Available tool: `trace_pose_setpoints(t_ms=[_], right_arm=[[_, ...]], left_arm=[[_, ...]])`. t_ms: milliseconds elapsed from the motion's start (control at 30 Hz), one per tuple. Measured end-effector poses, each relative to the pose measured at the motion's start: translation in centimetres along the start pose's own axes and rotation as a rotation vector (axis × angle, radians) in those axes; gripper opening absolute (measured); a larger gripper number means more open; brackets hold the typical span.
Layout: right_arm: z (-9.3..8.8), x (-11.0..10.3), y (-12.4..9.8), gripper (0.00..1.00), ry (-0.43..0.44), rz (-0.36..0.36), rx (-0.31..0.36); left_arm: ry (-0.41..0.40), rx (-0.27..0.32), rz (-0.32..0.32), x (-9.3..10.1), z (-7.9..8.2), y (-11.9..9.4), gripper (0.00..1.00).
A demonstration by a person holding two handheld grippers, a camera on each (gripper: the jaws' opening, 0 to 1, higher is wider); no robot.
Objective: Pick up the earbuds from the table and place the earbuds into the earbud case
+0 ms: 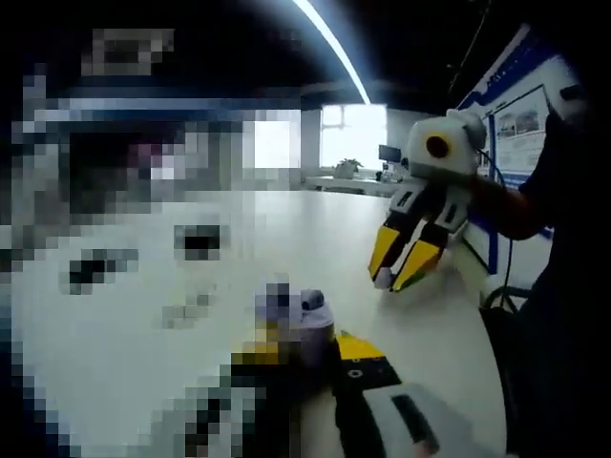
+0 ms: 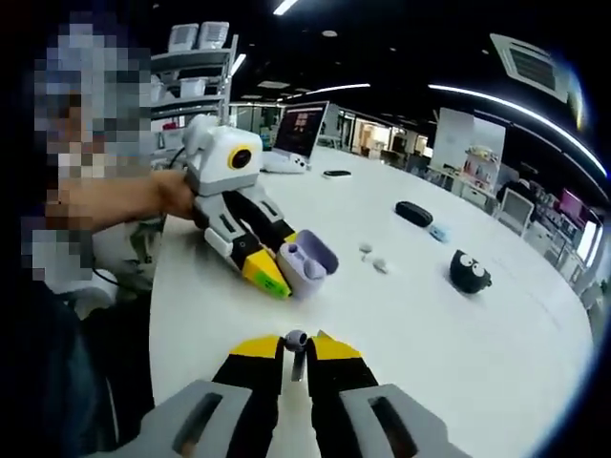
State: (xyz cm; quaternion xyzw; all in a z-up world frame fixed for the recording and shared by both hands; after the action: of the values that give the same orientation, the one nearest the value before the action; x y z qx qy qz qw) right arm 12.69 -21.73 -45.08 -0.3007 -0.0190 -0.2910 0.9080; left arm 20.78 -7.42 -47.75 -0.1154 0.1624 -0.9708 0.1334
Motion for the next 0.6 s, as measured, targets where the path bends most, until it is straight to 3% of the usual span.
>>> trace_pose_setpoints(t_ms=[333,600], right_arm=[[-1.0,0.7,-1.2,0.10,0.027,-0.015,-0.006],[-1.7,0.8,-0.9,0.10,0.046,0.046,-0.025]], left_arm=[[0.011,-0.003,-0.043,1.0,0.7,2.0,0.18],[0.008,0.004,-0.058,1.6,0.5,2.0,0.18]])
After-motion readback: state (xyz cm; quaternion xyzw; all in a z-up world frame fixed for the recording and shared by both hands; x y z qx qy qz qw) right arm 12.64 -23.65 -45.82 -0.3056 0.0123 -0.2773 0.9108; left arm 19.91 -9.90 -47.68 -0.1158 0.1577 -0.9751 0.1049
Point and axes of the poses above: the point that each gripper's makers call its tool centre point, and the gripper's own axes: y roughly forward along the fingers, x roughly to its right, z roughly out of its top, the point moved 7 cm from there along -y, roughly backward along the fingers, and after that the axes turned 10 degrees about -y, right-handed, at the moved point
